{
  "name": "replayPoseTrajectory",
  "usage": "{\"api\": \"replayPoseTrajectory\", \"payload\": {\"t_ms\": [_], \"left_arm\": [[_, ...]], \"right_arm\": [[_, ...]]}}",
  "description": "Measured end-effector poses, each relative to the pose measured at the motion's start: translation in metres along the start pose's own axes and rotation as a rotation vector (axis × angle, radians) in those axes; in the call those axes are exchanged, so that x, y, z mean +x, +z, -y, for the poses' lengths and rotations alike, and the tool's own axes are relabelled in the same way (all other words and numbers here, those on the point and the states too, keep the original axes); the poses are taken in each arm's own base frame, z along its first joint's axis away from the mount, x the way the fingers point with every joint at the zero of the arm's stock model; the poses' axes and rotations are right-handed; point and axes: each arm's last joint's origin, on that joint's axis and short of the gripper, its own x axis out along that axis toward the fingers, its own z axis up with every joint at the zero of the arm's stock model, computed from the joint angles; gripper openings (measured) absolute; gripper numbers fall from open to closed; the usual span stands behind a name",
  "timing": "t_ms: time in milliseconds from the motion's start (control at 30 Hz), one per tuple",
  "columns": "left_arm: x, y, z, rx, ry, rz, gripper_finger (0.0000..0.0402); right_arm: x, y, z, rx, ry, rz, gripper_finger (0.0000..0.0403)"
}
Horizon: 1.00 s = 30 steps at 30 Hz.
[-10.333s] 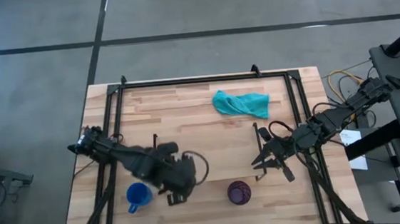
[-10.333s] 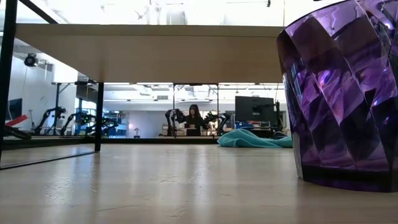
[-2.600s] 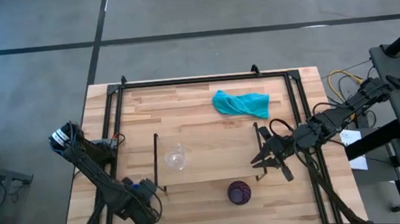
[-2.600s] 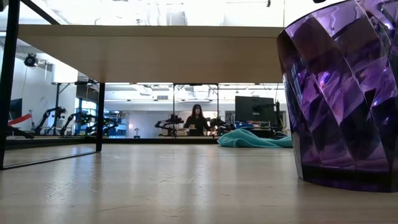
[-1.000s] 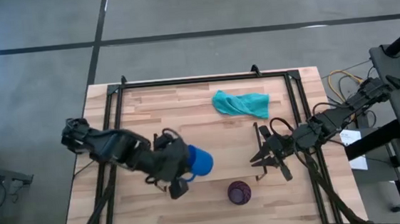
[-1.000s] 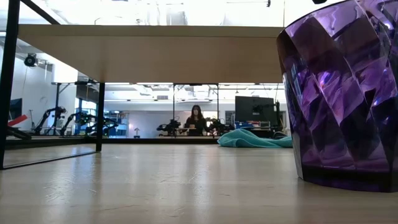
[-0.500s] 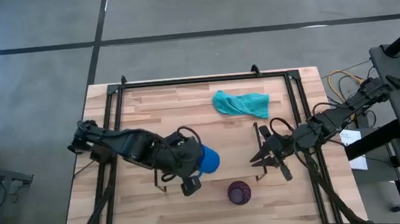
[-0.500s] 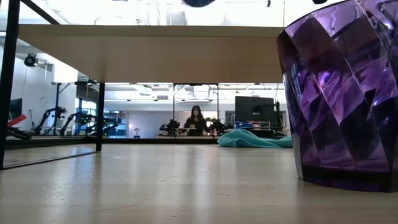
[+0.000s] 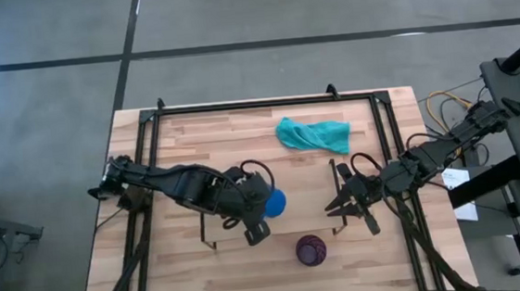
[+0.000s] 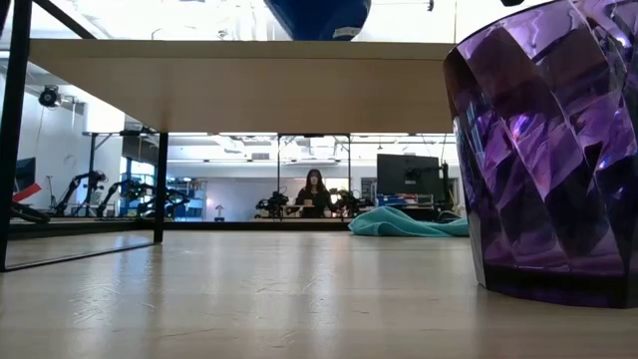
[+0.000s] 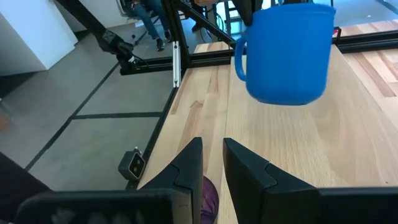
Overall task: Stack small to large cups/mugs on shelf
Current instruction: Put the blue mug on the shelf
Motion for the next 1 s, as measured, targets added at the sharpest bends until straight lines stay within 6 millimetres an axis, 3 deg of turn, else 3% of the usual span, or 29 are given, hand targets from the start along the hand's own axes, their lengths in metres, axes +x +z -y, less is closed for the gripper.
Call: {"api": "replayPoseTrajectory", "payload": {"t_ms": [600, 1000], "left_arm": [[0.032, -0.001, -0.001, -0.003, 0.024, -0.087, 0.0000], [0.030, 0.002, -0.005, -0.017, 0.010, -0.092, 0.0000]], "right_arm": [[0.002, 0.000, 0.003, 0.027, -0.099, 0.026, 0.0059], [0.018, -0.004, 0.002, 0.020, -0.111, 0.005, 0.0059]]}}
